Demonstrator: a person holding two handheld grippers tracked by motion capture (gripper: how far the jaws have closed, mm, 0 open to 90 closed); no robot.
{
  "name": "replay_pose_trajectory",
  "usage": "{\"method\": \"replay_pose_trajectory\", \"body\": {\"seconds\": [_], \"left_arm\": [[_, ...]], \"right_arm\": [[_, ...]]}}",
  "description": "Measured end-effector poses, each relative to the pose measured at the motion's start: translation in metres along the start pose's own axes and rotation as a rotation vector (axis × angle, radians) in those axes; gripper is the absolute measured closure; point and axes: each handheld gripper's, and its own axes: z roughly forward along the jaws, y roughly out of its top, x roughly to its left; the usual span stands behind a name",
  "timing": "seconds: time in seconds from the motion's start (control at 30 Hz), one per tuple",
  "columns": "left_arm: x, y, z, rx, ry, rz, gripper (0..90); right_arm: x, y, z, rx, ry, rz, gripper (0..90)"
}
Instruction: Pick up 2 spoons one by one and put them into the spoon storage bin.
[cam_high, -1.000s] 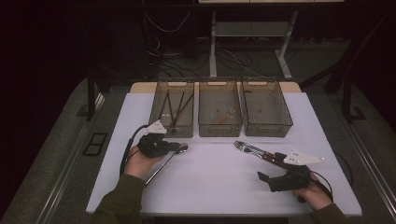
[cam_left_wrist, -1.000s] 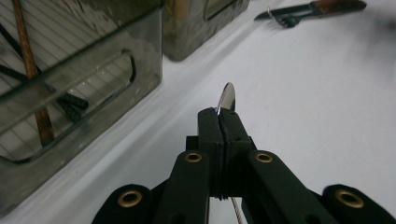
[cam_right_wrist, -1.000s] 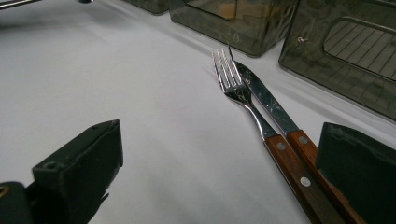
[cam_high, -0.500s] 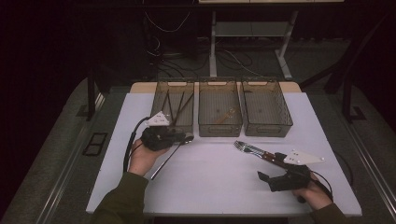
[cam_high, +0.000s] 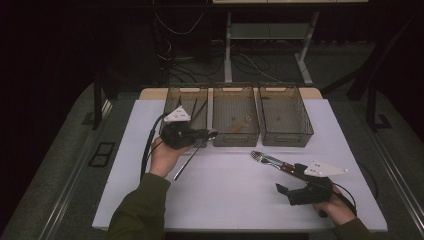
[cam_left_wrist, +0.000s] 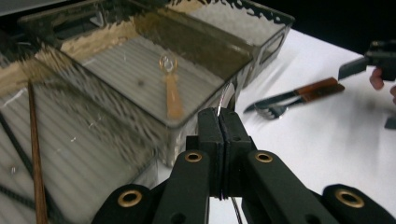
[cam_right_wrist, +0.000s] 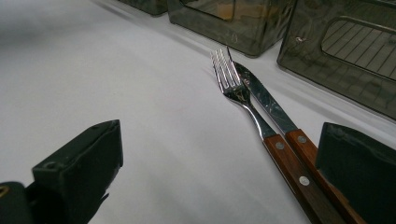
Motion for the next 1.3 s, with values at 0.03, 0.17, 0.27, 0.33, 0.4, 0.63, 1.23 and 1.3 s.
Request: {"method": "replay_pose_trajectory", "body": {"seconds": [0.03,0.17,0.27,0.33,0.4,0.63,1.23,1.3], "left_arm": [[0.000,0.003,0.002,-0.004,0.000,0.000,89.0],[0.002,0.015,0.010,-0.009,0.008,0.007,89.0],[0.003,0.024,0.017,-0.030,0.020,-0.001,89.0],[0.005,0.030,0.021,-0.038,0.024,0.011,89.0],[0.006,0.035,0.026,-0.043,0.030,0.012,89.0],[0.014,0.055,0.046,-0.051,0.059,0.027,89.0],[0.037,0.104,0.097,-0.026,0.130,0.047,89.0],[0.039,0.106,0.103,-0.030,0.143,0.032,89.0]], "right_arm": [[0.000,0.000,0.000,-0.001,0.000,-0.001,1.1],[0.001,0.001,-0.001,-0.005,0.002,0.005,1.1],[0.001,0.001,-0.001,-0.005,0.003,0.003,1.1],[0.001,0.001,-0.001,-0.007,0.004,0.003,1.1],[0.001,0.001,-0.001,-0.008,0.004,0.005,1.1],[0.002,0.001,-0.001,-0.009,0.005,0.003,1.1],[0.002,0.002,-0.002,-0.019,0.023,0.004,1.1],[0.002,0.002,-0.002,-0.016,0.026,0.004,1.1]]}}
